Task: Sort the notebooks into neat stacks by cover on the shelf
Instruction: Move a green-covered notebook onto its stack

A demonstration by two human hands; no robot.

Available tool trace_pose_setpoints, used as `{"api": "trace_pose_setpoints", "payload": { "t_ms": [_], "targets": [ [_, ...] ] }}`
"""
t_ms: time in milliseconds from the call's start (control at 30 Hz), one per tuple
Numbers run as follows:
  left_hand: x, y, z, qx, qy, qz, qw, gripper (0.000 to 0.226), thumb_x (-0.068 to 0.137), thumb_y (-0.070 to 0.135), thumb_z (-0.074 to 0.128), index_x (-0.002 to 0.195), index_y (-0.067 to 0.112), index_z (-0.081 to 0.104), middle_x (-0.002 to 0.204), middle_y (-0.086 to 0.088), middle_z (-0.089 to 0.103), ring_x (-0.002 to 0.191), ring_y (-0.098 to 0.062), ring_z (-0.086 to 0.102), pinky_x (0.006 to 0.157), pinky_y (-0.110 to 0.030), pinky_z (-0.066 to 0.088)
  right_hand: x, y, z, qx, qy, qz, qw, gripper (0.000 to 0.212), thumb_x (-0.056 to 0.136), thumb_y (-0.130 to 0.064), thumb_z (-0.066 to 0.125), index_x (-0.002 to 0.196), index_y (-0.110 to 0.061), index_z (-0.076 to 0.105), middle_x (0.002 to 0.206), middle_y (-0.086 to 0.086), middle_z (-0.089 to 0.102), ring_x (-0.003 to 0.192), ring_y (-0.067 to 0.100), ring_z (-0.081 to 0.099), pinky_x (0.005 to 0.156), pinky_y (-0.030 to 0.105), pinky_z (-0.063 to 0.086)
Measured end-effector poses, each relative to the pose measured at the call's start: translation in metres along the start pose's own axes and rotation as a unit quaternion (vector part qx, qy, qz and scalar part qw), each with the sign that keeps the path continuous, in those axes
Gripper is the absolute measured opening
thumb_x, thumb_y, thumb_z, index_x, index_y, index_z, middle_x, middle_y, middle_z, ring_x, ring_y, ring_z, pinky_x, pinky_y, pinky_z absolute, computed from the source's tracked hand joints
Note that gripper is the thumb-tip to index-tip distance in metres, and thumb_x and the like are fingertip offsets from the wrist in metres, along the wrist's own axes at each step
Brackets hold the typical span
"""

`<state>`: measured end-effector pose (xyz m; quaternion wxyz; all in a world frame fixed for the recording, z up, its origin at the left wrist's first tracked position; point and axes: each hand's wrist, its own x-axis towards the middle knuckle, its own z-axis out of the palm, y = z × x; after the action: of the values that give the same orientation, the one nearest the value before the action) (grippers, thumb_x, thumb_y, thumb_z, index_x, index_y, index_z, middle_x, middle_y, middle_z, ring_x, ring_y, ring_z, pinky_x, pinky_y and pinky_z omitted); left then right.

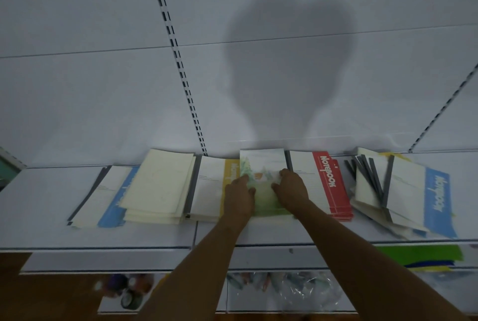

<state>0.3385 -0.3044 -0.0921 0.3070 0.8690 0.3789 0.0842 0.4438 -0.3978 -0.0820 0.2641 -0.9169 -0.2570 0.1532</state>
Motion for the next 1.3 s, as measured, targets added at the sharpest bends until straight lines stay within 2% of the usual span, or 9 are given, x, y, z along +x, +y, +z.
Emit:
{"api": "trace_pose_setpoints", "payload": {
  "t_ms": [200,333,500,633,733,800,900,1100,1300],
  "targets": [
    [-0.003,0.002,-0.002,0.136,-0.043,0.034,0.989,0.044,0.102,0.025,0.034,0.142,0.009,0.032,0.126,-0.019,0.05,0.114,-0.031,0.046,0.086,-0.039,0.042,-0.006,-0.001,0.002,-0.059,0.005,-0.006,0.998,0.032,0.096,-0.029,0.05,0.119,-0.007,0.051,0.117,0.014,0.052,0.106,0.028,0.053,0.083,0.034,0.045],
    [-0.002,-0.001,-0.007,0.147,-0.058,0.047,0.986,0.047,0.102,0.029,0.032,0.145,0.01,0.029,0.122,-0.019,0.053,0.112,-0.032,0.05,0.086,-0.039,0.043,-0.01,0.0,0.003,-0.056,0.002,-0.003,0.998,0.029,0.096,-0.03,0.046,0.118,-0.012,0.05,0.113,0.01,0.051,0.099,0.026,0.056,0.079,0.035,0.046],
    [0.0,-0.001,-0.013,0.15,-0.058,0.071,0.984,0.041,0.101,0.027,0.034,0.138,0.008,0.038,0.118,-0.018,0.057,0.108,-0.032,0.054,0.082,-0.037,0.044,-0.008,-0.005,-0.003,-0.048,-0.02,0.01,0.999,0.03,0.094,-0.03,0.05,0.118,-0.013,0.053,0.114,0.01,0.055,0.102,0.026,0.057,0.089,0.04,0.05],
    [0.008,0.007,-0.027,0.188,-0.068,0.063,0.978,0.038,0.099,0.037,0.032,0.124,0.012,0.048,0.122,-0.016,0.055,0.114,-0.032,0.049,0.088,-0.041,0.044,-0.015,-0.01,-0.019,0.025,-0.048,0.039,0.998,0.048,0.089,-0.021,0.058,0.134,-0.01,0.047,0.131,0.011,0.054,0.118,0.026,0.053,0.101,0.034,0.043],
    [0.016,0.027,-0.039,0.257,-0.06,0.058,0.963,0.044,0.098,0.04,0.035,0.134,0.016,0.042,0.139,-0.016,0.038,0.129,-0.034,0.034,0.1,-0.047,0.034,-0.023,-0.003,-0.05,0.071,0.054,0.045,0.995,0.042,0.091,-0.02,0.055,0.132,-0.011,0.052,0.129,0.006,0.059,0.114,0.022,0.057,0.1,0.026,0.042],
    [0.014,0.051,-0.036,0.266,-0.034,0.121,0.956,0.045,0.095,0.04,0.039,0.133,0.015,0.044,0.137,-0.015,0.04,0.127,-0.033,0.037,0.098,-0.045,0.036,-0.034,0.015,-0.076,0.034,0.111,0.04,0.992,0.041,0.092,-0.024,0.053,0.132,-0.015,0.053,0.126,0.004,0.06,0.114,0.022,0.057,0.096,0.024,0.04],
    [-0.01,0.102,-0.01,0.229,-0.089,0.242,0.939,0.047,0.093,0.047,0.039,0.125,0.015,0.052,0.133,-0.013,0.047,0.12,-0.031,0.045,0.096,-0.045,0.039,-0.067,0.062,-0.125,-0.019,0.153,0.103,0.983,0.039,0.093,-0.03,0.052,0.129,-0.016,0.056,0.124,0.008,0.06,0.114,0.027,0.057,0.093,0.033,0.044],
    [-0.104,0.223,0.038,0.199,-0.179,0.449,0.853,0.054,0.089,0.054,0.044,0.13,0.019,0.05,0.133,-0.01,0.047,0.127,-0.03,0.038,0.099,-0.044,0.04,-0.195,0.176,-0.227,-0.129,0.229,0.273,0.925,0.053,0.092,-0.05,0.045,0.137,-0.02,0.046,0.134,0.01,0.052,0.122,0.03,0.05,0.099,0.04,0.043],
    [-0.205,0.316,0.075,0.198,-0.219,0.526,0.797,0.058,0.089,0.059,0.043,0.131,0.02,0.048,0.13,-0.008,0.048,0.124,-0.029,0.042,0.096,-0.045,0.038,-0.32,0.24,-0.303,-0.143,0.271,0.385,0.87,0.057,0.09,-0.055,0.037,0.138,-0.025,0.041,0.142,0.009,0.044,0.128,0.032,0.042,0.106,0.051,0.031]
  ]
}}
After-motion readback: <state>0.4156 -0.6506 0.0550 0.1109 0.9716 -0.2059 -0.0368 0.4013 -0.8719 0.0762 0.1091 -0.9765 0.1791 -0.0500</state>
